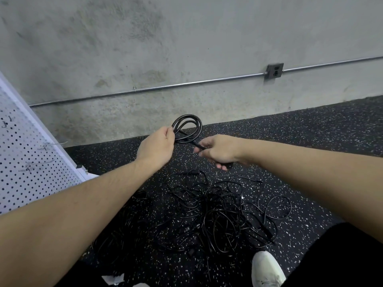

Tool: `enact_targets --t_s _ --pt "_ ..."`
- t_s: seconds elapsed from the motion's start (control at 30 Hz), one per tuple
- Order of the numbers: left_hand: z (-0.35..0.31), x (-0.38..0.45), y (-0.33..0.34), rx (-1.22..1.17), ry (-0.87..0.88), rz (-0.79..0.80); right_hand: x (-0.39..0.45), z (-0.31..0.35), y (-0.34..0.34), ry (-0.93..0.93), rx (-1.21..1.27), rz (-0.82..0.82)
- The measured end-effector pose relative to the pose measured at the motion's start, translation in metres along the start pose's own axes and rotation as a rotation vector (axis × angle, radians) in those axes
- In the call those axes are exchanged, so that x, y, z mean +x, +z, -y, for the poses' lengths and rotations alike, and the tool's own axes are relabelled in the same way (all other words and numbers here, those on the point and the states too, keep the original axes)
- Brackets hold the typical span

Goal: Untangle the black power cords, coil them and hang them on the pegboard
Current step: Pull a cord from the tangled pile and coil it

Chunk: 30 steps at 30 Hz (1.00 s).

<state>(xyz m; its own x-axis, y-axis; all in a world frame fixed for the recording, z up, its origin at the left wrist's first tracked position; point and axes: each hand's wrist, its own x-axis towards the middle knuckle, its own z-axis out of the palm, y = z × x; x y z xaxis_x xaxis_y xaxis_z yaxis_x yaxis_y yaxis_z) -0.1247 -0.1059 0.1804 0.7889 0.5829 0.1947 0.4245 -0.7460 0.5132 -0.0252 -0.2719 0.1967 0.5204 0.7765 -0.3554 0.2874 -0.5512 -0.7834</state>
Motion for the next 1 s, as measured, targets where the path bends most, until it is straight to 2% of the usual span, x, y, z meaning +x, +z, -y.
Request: enact_targets --t_s 0.13,0.2,0.27,0.37,0.43,0.57,0.7,0.83,0.93,1.0 --pt "0.001 0.001 0.001 0.162 0.004 0.047 -0.005 0.008 -0.001 -0.178 -0.631 -0.083" --pt "0.002 0.001 0.000 0.239 0.032 0.052 -0.009 0.013 -0.002 -0.261 -0.939 -0.222" --pt "0.002 0.003 -0.002 0.303 0.082 0.056 -0.011 0.017 -0.004 -0.351 -1.046 -0.366" --pt "-0.002 0.002 -0.008 0.324 0.165 0.092 -0.010 0.019 -0.012 -0.444 -1.078 -0.513" --pt "-0.004 -0.002 -0.011 0.325 0.248 0.145 -0.009 0.016 -0.019 -0.457 -1.041 -0.593" --pt "-0.011 -0.015 -0.007 0.433 0.437 0.209 -0.007 0.006 -0.025 -0.402 -0.796 -0.667" --pt "-0.014 -0.020 -0.004 0.461 0.558 0.170 -0.009 0.003 -0.027 -0.310 -0.588 -0.609" --pt "-0.012 -0.020 0.000 0.312 0.502 0.201 -0.006 -0.004 -0.031 -0.158 -0.363 -0.494" --pt "-0.017 -0.023 0.004 0.211 0.429 0.249 -0.003 -0.011 -0.032 -0.151 -0.113 -0.403" --pt "-0.020 -0.024 0.006 0.139 0.393 0.264 -0.003 -0.013 -0.034 -0.053 0.047 -0.354"
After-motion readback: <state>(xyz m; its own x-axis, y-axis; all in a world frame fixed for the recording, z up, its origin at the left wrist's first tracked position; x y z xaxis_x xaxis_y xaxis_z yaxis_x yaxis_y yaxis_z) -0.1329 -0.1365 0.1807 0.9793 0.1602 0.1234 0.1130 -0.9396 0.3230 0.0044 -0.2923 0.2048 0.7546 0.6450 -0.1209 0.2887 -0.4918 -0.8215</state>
